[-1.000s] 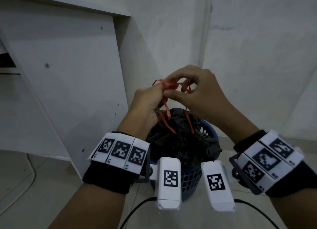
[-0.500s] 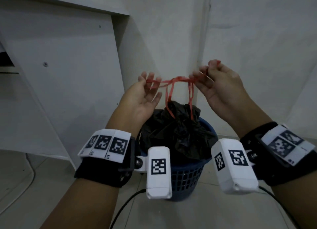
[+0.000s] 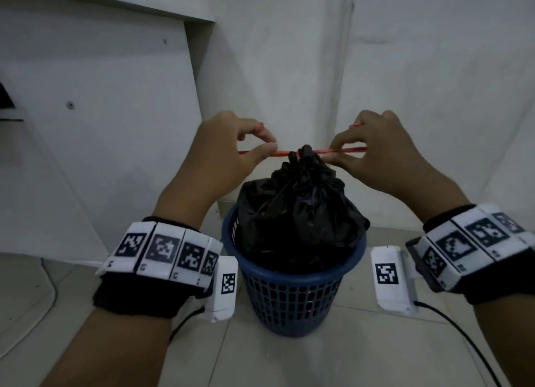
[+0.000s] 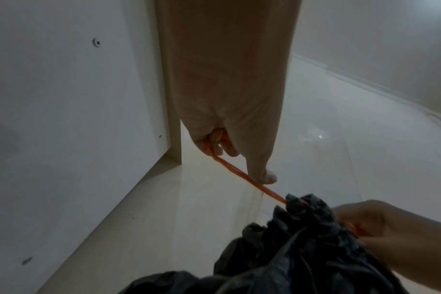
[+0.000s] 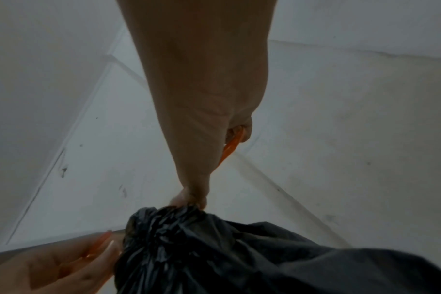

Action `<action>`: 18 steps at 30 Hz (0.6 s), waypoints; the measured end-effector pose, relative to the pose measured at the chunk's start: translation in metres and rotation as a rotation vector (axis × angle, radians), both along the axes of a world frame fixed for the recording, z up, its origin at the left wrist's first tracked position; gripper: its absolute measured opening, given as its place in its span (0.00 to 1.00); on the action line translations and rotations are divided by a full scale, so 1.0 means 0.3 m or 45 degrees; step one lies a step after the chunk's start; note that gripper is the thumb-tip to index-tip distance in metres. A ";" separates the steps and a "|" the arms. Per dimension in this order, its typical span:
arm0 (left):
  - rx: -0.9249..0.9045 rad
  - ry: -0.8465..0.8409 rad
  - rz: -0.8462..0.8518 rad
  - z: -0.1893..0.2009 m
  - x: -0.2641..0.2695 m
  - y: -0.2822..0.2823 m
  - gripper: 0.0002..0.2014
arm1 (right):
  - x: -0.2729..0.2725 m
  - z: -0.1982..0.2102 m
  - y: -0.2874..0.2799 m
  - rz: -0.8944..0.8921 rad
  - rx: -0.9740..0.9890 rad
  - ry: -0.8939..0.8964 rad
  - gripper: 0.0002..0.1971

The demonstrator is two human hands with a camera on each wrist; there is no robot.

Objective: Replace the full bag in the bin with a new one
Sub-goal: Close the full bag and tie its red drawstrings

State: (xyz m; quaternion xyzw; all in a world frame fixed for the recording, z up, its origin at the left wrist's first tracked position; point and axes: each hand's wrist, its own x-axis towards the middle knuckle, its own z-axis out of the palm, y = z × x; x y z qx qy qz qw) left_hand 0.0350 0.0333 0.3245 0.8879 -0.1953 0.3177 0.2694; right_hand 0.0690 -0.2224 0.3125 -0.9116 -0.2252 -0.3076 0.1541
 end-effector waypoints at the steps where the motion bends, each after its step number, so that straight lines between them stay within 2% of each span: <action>1: 0.031 -0.016 -0.004 -0.008 0.004 -0.008 0.09 | -0.006 0.002 0.006 0.002 0.006 -0.019 0.18; 3: 0.102 -0.028 0.002 -0.023 0.008 -0.034 0.09 | -0.014 0.004 0.030 0.011 0.030 -0.031 0.14; 6: 0.119 -0.114 0.033 -0.035 0.016 -0.054 0.07 | -0.009 -0.001 0.028 0.021 0.086 -0.092 0.14; 10: 0.073 -0.272 0.151 -0.034 0.041 0.000 0.08 | 0.014 -0.003 -0.066 -0.114 0.107 -0.112 0.06; 14: 0.124 -0.372 0.283 -0.046 0.025 -0.007 0.08 | 0.012 -0.033 -0.040 -0.113 0.076 -0.130 0.09; 18: 0.199 -0.483 0.254 -0.049 0.021 -0.003 0.09 | 0.034 -0.037 -0.078 -0.120 0.019 -0.186 0.13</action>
